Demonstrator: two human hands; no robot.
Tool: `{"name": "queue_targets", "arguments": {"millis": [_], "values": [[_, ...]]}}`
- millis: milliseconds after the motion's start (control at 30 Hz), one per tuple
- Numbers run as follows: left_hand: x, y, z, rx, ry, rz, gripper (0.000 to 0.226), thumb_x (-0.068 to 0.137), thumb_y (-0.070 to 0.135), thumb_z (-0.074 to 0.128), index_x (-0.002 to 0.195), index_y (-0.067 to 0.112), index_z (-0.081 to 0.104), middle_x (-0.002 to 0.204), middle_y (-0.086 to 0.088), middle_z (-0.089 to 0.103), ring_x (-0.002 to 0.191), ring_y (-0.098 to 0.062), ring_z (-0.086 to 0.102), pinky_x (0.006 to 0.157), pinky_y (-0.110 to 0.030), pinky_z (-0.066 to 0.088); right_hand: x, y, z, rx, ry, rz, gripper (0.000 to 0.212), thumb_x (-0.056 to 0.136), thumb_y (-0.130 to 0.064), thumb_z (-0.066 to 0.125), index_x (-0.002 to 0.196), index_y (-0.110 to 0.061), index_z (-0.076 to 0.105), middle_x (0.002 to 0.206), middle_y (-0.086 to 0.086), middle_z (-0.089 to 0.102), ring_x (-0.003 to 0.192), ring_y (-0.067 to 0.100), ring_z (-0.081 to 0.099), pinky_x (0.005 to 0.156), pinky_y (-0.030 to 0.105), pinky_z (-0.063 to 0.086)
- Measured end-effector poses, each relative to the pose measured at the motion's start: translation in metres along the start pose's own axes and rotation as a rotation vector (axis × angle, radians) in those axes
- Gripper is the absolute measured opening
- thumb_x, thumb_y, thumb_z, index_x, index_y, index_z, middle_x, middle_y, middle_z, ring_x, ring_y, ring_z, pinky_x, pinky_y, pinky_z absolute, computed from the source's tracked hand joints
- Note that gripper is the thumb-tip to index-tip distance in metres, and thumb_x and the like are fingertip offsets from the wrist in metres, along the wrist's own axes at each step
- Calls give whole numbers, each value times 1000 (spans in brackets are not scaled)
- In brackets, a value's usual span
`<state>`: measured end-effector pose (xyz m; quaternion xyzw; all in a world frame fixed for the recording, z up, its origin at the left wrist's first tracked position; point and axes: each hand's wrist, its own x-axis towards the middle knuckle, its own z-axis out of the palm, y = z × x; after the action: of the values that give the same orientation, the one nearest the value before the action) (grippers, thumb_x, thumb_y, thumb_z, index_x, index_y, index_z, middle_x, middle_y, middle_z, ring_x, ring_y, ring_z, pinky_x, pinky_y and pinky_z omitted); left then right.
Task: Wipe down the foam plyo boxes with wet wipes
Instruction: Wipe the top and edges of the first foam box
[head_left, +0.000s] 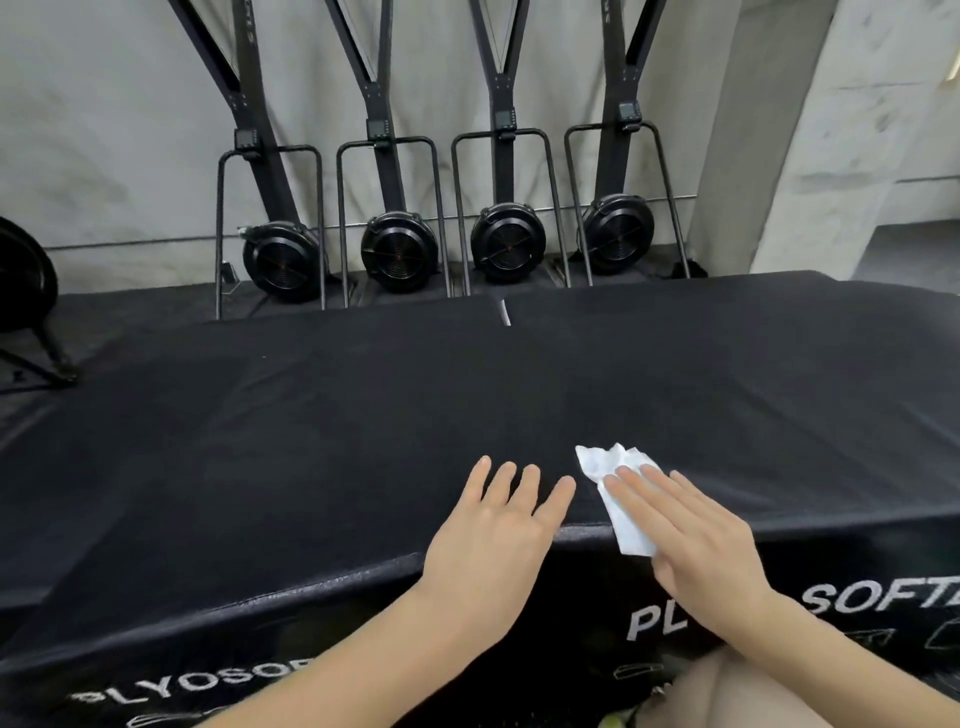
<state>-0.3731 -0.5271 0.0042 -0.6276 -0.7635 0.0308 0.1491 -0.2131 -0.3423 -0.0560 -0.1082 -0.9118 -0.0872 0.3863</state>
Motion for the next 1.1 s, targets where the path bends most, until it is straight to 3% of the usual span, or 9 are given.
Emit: {"name": "queue_targets", "arguments": {"millis": [67,233,367,567,700,767,867,967,1100], "values": [[6,-14,-10,-35,37,6,100,45,9,89,140,18,59,124,-12,69,113,-32,67,103,-42,50,17,-1,-3,-8,86,-9,61,93,5,21,125,-12,69,122,0,71,114,23,67,99,37,48],[3,-69,-45,3,216,-73,94,44,-8,84,132,20,67,116,-4,73,105,-26,71,92,-37,56,77,-31,-2,-4,184,-50,58,94,4,24,123,-13,71,119,0,71,111,23,68,95,38,51],[-43,-118,-33,70,183,-145,99,43,-13,80,135,21,65,124,-4,71,113,-25,69,106,-30,43,99,-89,21,42,213,-97,53,97,3,27,121,-14,72,118,2,71,109,26,68,89,40,55],[-132,-150,24,63,73,-153,102,45,-11,80,141,16,58,132,-9,66,121,-30,64,111,-41,31,73,-173,63,99,67,-181,44,100,-3,33,131,-18,59,126,1,66,114,24,64,94,41,54],[-165,-147,77,4,-128,-118,130,44,4,86,159,16,27,137,-9,63,127,-31,60,111,-42,30,38,-192,83,19,-464,-231,81,70,-25,73,145,-16,44,144,4,52,132,30,51,109,54,39],[-172,-144,97,-20,-176,-87,122,54,27,89,158,19,26,140,-8,61,133,-30,53,110,-42,30,28,-194,80,27,-608,-241,83,79,-42,67,151,-15,37,154,7,41,143,33,38,114,59,22],[-173,-144,104,-82,0,-95,76,84,69,61,144,25,53,138,-4,63,134,-27,51,110,-40,32,20,-190,68,131,-602,-234,77,98,-65,34,157,-18,26,164,4,25,152,29,18,117,58,10],[-155,-161,85,-280,79,-180,68,94,77,37,125,27,72,125,7,71,123,-19,62,104,-35,41,32,-184,61,213,-531,-176,57,106,-50,25,155,-22,35,158,-4,37,149,24,26,119,52,15],[-107,-194,61,-552,-320,-323,78,78,75,64,147,47,45,160,7,36,154,-21,17,123,-42,21,50,-186,80,213,-454,-187,48,106,-38,33,143,-15,54,148,-2,51,143,18,39,116,36,32]]}}
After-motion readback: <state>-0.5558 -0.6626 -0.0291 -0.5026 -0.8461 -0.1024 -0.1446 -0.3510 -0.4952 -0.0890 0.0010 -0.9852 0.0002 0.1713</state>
